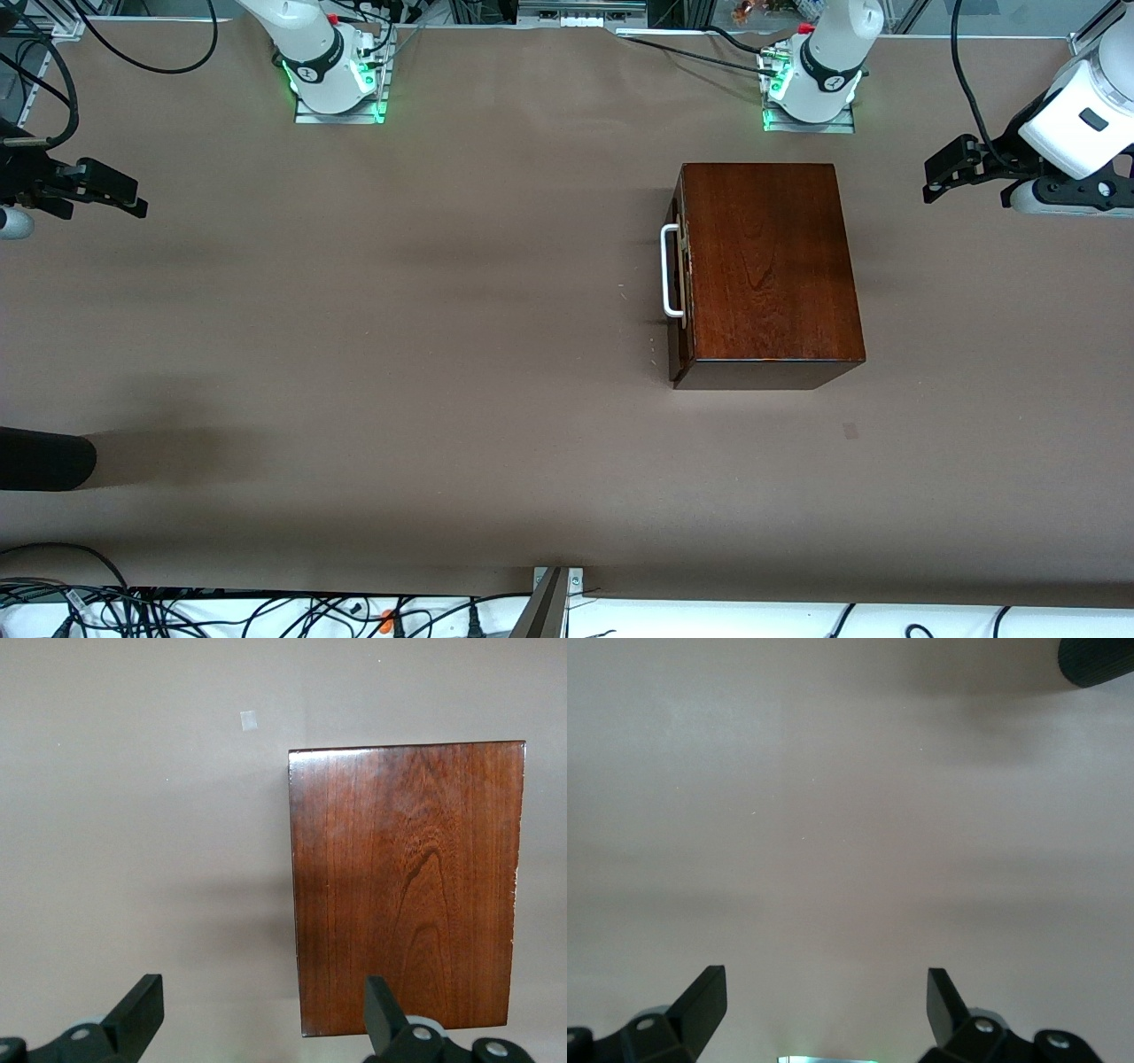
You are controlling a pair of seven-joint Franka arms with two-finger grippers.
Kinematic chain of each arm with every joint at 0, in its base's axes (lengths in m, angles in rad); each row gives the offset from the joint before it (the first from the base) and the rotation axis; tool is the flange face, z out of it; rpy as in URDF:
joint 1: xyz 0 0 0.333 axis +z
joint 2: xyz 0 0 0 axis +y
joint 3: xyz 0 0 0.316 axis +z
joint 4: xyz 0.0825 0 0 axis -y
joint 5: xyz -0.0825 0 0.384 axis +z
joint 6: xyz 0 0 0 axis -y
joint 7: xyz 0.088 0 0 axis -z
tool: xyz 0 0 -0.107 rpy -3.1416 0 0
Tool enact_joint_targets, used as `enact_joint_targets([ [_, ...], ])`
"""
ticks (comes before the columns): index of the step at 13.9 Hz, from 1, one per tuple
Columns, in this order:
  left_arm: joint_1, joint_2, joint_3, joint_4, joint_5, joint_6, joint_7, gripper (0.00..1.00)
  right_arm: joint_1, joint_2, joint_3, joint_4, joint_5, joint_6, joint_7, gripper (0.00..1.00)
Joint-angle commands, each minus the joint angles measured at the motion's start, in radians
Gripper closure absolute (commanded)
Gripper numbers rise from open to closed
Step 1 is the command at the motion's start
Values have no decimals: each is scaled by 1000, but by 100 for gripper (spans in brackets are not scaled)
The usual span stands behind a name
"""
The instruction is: Open drawer, take yellow block, close drawer
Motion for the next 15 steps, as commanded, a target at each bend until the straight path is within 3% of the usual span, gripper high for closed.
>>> enact_joint_targets([
  [1,3,1,1,12,-14,-16,-4,0,-17,0,14,7,15,-10,8,0],
  [9,1,6,1,17,-15,-12,-24,0,-19,0,14,6,15,-10,8,0],
  [12,3,15,3,66,-14,-18,-39,0,-19,0,14,6,17,-10,8,0],
  [15,-14,18,-26,66,-17,-20,-57,0,-19,0,14,7,15,-10,8,0],
])
